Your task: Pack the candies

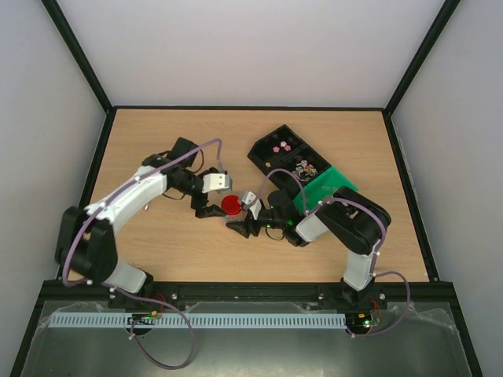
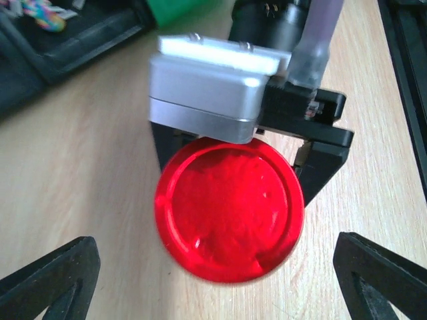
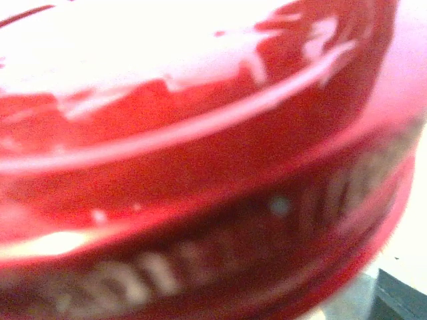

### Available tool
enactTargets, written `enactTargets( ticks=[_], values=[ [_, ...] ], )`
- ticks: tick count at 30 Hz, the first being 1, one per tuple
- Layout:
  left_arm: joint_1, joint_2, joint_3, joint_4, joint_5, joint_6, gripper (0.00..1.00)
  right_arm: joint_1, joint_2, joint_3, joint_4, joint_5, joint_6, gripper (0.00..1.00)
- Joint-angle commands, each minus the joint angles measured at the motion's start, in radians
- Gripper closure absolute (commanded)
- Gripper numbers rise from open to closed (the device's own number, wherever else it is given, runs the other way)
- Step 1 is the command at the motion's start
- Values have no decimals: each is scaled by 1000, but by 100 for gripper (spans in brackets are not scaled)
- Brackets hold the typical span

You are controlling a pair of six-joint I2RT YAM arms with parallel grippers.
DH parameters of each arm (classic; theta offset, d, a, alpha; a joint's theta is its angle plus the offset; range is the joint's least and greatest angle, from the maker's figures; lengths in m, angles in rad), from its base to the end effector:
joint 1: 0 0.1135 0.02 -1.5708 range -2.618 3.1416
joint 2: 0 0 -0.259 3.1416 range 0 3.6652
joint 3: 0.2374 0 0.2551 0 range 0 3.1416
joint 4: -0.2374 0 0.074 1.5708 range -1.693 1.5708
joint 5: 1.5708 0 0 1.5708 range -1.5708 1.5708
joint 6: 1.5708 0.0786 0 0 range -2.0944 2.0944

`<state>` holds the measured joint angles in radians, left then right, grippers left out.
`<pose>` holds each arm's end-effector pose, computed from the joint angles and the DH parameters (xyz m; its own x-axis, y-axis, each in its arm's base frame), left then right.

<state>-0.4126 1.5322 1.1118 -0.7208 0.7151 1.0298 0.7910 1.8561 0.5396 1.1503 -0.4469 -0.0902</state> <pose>0.2692 -0.1741 0.2047 0.0451 0.6868 -0.7255 0.9987 -0.0127 0.0500 0.2263 0.2772 0.1132 -0.0311 -0.1470 -0.9887 -0.9476 0.3191 -0.0176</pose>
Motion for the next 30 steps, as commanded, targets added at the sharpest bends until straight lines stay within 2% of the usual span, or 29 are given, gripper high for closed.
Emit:
enactTargets(
  ticks=[1,3,5,10,17,20,23,26,28,30],
  values=[
    [38,-189,-68,55,-35,-217,1,7,-25,-19,-113,15,-28,48],
    [38,-257,-110,95,-98,-262,1,7,-28,-25,-111,10,-34,29],
    [40,-294,-122,131,-176,-337,1,7,-30,-36,-89,12,-34,14],
    [57,-268,-59,133,-275,-493,1,2,-46,-18,-97,5,-13,1],
    [117,-246,28,149,-315,-641,1,-19,-92,-16,-136,-20,-42,1],
    [154,-206,103,108,-268,-696,1,-59,-118,57,-322,-140,-90,1],
    [156,-147,189,29,-247,-658,1,-74,-151,151,-597,-272,-219,1],
    [160,-118,207,28,-259,-614,1,-75,-150,216,-779,-286,-294,1],
    [160,-104,222,32,-267,-607,1,-77,-149,228,-810,-278,-311,1],
    [160,-83,264,7,-262,-604,1,-77,-158,202,-761,-276,-286,1]
  ],
)
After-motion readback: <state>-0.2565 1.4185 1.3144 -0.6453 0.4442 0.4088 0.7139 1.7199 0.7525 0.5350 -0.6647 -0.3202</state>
